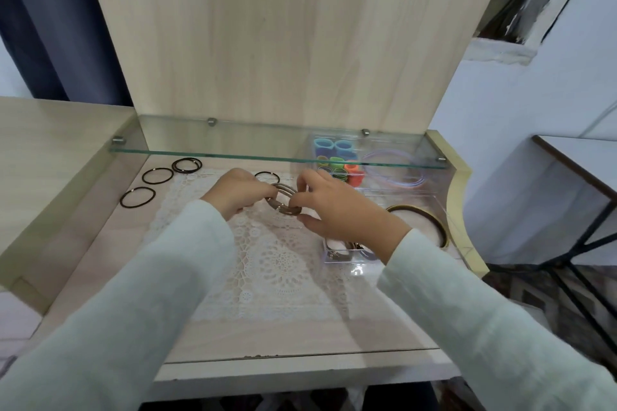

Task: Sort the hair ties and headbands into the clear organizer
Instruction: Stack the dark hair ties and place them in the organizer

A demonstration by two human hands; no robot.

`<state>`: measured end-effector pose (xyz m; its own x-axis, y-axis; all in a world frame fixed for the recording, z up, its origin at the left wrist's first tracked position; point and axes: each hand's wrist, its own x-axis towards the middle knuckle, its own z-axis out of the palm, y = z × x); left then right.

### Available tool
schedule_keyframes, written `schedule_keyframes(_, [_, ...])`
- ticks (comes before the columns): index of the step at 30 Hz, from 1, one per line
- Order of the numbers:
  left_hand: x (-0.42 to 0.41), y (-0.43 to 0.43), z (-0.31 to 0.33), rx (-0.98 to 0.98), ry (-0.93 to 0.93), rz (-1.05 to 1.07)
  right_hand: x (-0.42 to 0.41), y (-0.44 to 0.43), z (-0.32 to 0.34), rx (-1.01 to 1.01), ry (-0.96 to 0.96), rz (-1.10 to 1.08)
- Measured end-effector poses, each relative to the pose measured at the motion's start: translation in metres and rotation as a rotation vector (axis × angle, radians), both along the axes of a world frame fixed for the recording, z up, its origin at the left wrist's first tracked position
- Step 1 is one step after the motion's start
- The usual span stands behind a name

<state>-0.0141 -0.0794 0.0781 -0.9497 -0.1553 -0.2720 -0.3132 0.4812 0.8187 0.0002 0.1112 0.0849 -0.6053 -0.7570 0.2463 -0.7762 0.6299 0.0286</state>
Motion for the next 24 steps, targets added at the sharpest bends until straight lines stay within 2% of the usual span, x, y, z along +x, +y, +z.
schedule_keyframes(9, [-0.009, 0.062, -0.006, 0.054, 0.119, -0.051, -0.012, 0.059, 0.023, 0.033, -0.157, -0.120])
schedule_keyframes(15, [-0.015, 0.086, -0.021, -0.018, 0.154, -0.071, -0.018, 0.073, 0.007, 0.084, -0.229, -0.231])
schedule_keyframes(17, [-0.013, 0.091, -0.024, -0.093, 0.162, -0.059, -0.021, 0.074, -0.001, 0.076, -0.242, -0.236])
schedule_keyframes(21, [-0.007, 0.099, -0.030, -0.374, 0.275, 0.003, -0.029, 0.073, -0.015, 0.124, -0.263, -0.257])
schedule_keyframes(24, [-0.007, 0.104, -0.033, -0.487, 0.293, -0.027, -0.033, 0.071, -0.020, 0.179, -0.268, -0.268])
